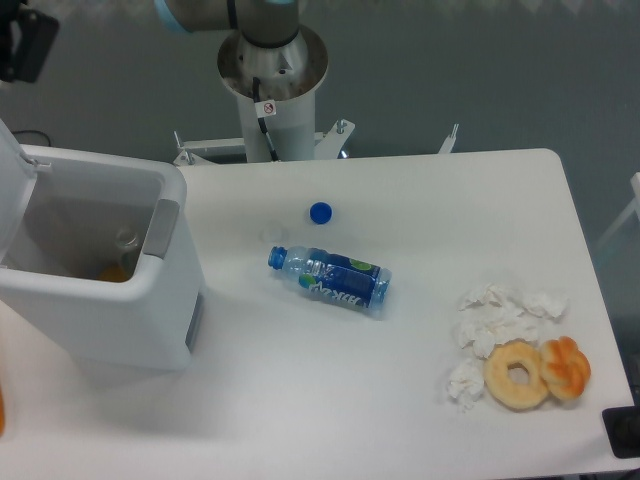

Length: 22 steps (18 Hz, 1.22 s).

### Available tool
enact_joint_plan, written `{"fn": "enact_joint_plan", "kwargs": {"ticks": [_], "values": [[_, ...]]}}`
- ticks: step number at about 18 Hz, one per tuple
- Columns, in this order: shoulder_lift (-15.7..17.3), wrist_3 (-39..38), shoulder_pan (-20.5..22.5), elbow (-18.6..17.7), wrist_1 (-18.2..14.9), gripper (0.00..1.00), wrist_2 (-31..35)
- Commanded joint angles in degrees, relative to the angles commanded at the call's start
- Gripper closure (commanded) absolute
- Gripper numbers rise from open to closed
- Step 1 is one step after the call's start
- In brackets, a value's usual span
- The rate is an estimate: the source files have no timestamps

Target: Close the trash can

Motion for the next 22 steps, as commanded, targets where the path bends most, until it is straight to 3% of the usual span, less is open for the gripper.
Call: {"fn": "enact_joint_plan", "kwargs": {"ticks": [22], "values": [[-5.4, 1.5, -11.2, 0.1, 0.4, 0.0, -4.1]]}}
